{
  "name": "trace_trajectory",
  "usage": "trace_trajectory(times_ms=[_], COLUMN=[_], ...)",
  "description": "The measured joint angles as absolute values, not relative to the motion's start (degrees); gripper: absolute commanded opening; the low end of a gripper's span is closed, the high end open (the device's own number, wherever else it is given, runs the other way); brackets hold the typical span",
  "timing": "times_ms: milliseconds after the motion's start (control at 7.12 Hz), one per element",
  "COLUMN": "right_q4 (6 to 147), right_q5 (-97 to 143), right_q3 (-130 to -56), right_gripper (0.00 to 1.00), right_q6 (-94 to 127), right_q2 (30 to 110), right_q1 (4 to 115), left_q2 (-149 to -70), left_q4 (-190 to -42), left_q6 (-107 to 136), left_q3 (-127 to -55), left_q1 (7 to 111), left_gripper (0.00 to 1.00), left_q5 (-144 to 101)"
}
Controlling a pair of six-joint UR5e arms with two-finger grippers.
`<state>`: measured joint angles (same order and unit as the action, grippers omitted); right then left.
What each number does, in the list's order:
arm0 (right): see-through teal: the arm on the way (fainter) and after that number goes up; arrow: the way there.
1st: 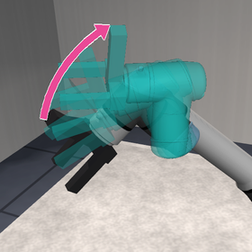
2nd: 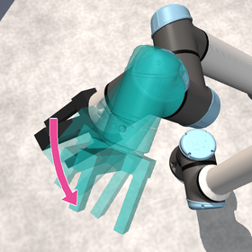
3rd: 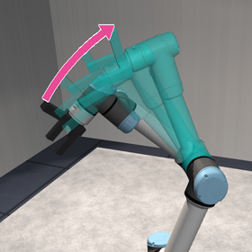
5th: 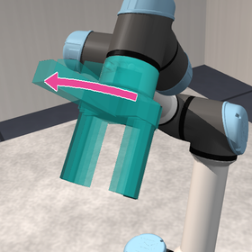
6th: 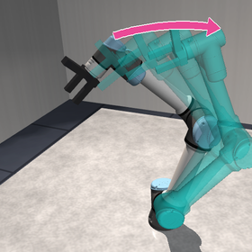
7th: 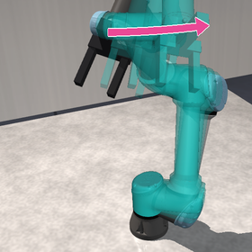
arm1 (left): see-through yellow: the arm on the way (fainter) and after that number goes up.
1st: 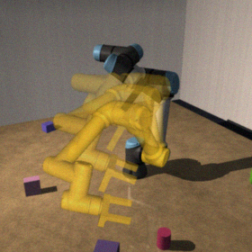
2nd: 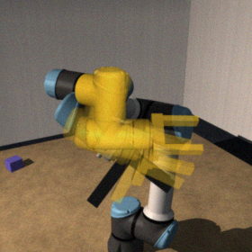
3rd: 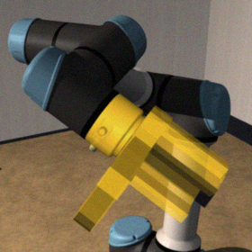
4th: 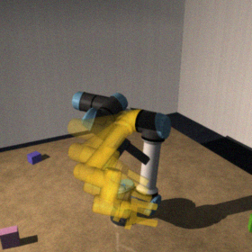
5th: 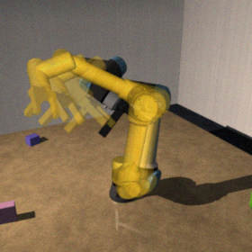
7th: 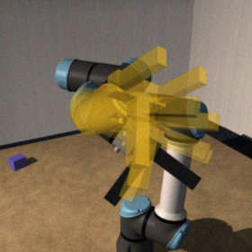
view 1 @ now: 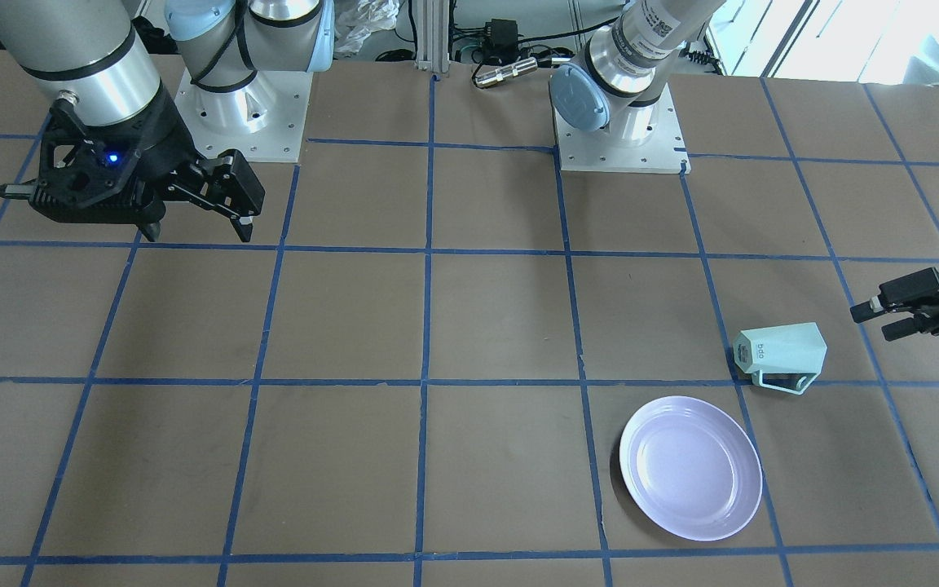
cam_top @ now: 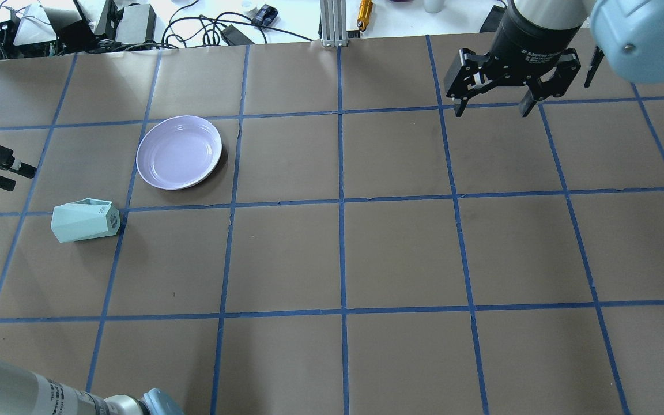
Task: Flip cup and place on plate
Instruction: 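Lower the left gripper and grasp the mint-green mug's rim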
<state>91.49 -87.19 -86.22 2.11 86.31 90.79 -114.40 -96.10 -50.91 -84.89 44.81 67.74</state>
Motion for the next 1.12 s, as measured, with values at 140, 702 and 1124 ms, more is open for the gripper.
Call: trace_trajectory(times_ms=[140, 702, 1124], right_q4=[91.49, 91.49, 91.49], right_q5=[-87.19, -87.19, -87.19], right_q3=[-86.22, -86.22, -86.22], right_gripper=[1.0, 1.0, 1.0], right_q6=[2.11, 2.11, 2.11], right_q2=[86.31, 86.31, 86.31], right_q1=[90.79, 90.79, 90.79], left_q2=[-116.45, -123.39, -125.19], left_q4=[-96.21, -98.56, -104.28], left_q6=[-51.28, -55.41, -58.68], left_q3=[-84.89, -85.76, -85.77], left_q1=[43.72, 40.69, 39.24], left_gripper=[1.0, 1.0, 1.0], left_q5=[66.39, 62.31, 61.21])
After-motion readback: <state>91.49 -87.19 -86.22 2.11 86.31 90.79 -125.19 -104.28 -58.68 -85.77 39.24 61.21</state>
